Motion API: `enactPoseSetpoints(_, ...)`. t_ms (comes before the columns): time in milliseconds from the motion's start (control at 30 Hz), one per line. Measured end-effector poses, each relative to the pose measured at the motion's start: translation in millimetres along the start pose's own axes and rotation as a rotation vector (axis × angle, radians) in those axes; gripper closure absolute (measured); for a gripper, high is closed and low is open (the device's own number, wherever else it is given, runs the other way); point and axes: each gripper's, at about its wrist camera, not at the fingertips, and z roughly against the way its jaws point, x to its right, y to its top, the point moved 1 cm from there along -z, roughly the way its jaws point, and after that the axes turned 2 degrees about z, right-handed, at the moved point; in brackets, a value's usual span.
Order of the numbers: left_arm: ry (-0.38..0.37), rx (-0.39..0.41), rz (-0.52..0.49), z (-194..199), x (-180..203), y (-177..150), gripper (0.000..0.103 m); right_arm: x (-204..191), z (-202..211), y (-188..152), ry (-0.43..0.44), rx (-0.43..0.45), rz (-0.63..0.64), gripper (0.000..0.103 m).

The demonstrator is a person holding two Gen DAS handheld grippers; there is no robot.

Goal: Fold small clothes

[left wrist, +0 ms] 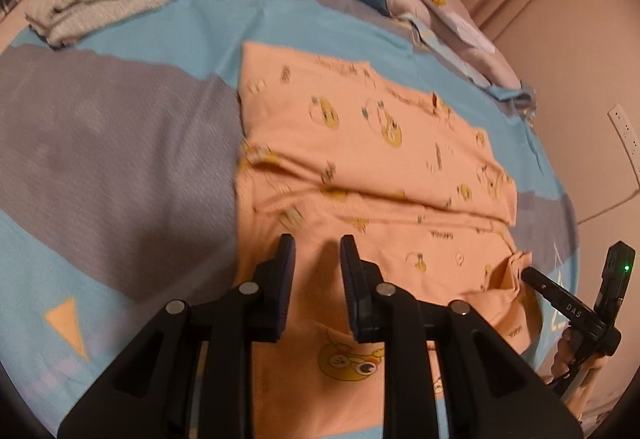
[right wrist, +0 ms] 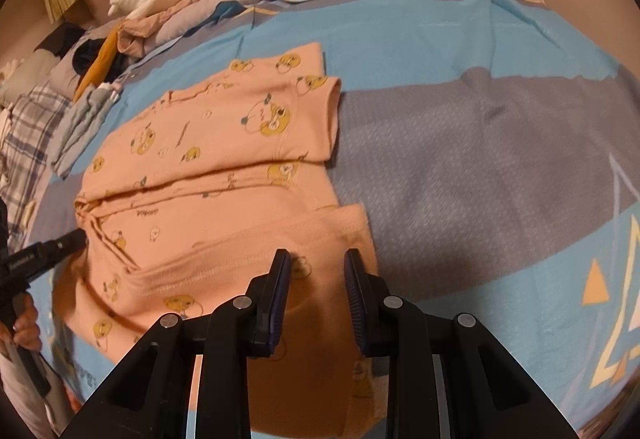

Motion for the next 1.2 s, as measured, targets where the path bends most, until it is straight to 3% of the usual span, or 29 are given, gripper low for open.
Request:
enactPoseSetpoints(133, -0.007, 0.032, 0.014, 18, -12, 4, 0.061, 14, 7, 2, -0.008, 0.015, -0.029, 0.076)
enactPoseSetpoints(200, -0.009, 0.031, 0.016, 20, -17, 4, 0.059, 19, 7, 3, -0.018, 0.014, -0.038, 0.064)
enactPoseSetpoints(267, -0.003, 0.021, 0.011, 18, -18, 3, 0.058, 23, 5, 3, -0.02, 0.006, -0.048, 0.056)
enactPoseSetpoints(467, -0.049, -0.007, -0.049, 4, -5, 2, 0.058, 16, -4, 5, 0.018, -0.015, -0.04, 0.056)
enactPoseSetpoints(733, -0.044, -0.063, -0.095, -20, -1, 1, 0.061, 11, -13, 7, 0.013, -0.022, -0.014, 0.056)
enactPoseSetpoints(800, -0.047, -0.066, -0.098, -21, -1, 0, 0.066, 12, -14, 7, 0.014, -0.02, -0.017, 0.061)
enactPoseSetpoints(900, -0.028, -0.072, -0.118, -23, 0, -2, 0.091, 11, -14, 6, 0.033, -0.02, -0.012, 0.075)
enactPoseSetpoints(933, -0.015, -0.07, -0.126, -23, 0, -3, 0.095, 11, -13, 5, 0.038, -0.017, -0.012, 0.077)
enactPoseSetpoints(1000, -0.014, -0.048, -0.122, -18, 0, -4, 0.097, 10, -12, 4, 0.032, -0.013, -0.009, 0.089)
enactPoseSetpoints(1100, -0.022, -0.02, -0.106, -8, 1, -4, 0.098, 10, -8, 3, 0.03, -0.004, -0.017, 0.097)
enactPoseSetpoints(1200, -0.038, 0.023, -0.089, 7, 3, -3, 0.098, 11, 4, 2, 0.033, 0.025, -0.018, 0.098)
